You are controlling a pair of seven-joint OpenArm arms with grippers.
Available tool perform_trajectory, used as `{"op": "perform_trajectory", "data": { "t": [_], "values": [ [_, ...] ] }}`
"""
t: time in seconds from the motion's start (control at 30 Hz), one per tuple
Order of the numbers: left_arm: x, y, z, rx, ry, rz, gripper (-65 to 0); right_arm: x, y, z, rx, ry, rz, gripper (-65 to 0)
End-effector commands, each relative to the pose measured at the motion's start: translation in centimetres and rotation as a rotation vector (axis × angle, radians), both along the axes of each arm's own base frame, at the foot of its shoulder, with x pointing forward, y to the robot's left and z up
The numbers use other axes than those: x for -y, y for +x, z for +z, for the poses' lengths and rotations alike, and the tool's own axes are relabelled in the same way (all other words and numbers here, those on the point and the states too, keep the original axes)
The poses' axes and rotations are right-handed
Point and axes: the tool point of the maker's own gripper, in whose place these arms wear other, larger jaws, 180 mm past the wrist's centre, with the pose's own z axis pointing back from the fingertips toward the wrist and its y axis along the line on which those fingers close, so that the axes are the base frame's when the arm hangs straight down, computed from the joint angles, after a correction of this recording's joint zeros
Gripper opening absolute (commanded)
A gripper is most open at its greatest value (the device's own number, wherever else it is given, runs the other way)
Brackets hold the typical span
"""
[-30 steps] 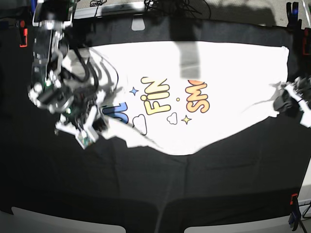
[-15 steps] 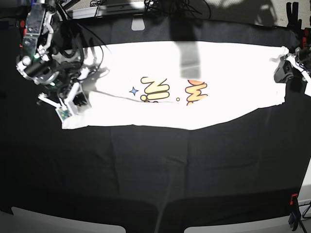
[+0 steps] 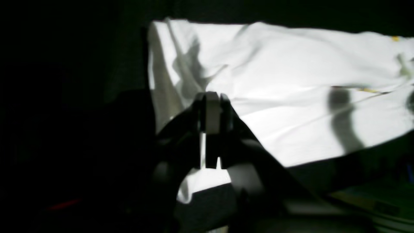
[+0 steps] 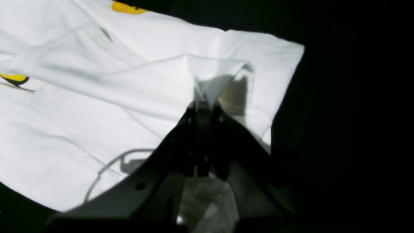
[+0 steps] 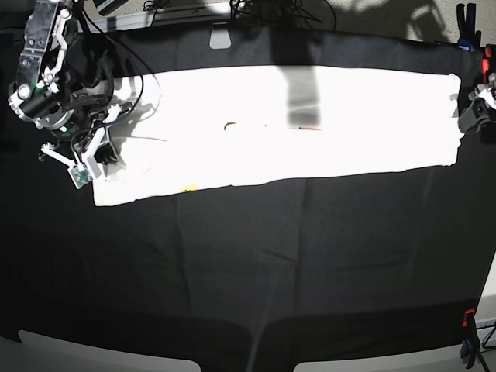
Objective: Layout the t-shirt on the table in an organized manner, then fold the t-shirt properly
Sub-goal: 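Release the strip and raise the right gripper off its end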
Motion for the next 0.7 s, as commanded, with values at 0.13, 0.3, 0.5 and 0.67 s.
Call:
{"op": "perform_trajectory", "data": {
  "t": [0.13, 0.3, 0.5, 0.67],
  "values": [
    [-0.2, 0.3, 1.2, 0.019, 0.008, -0.025, -65.0, 0.5, 0.3, 0.9, 0.015, -0.024, 0.0, -65.0],
    [-0.2, 0.3, 1.1, 0.018, 0.009, -0.025, -65.0, 0.6, 0.3, 0.9, 0.015, -0.025, -0.003, -65.0],
    [-0.6, -0.1, 0.5, -0.013, 0.046, -0.029, -65.0, 0.8, 0.0, 0.6, -0.005, -0.036, -0.009, -65.0],
    [-1.3, -0.1, 0.0, -0.027, 0.092, -0.01, -65.0, 1.2, -0.5, 0.1, -0.045, -0.054, -0.019, -65.0]
  ]
}}
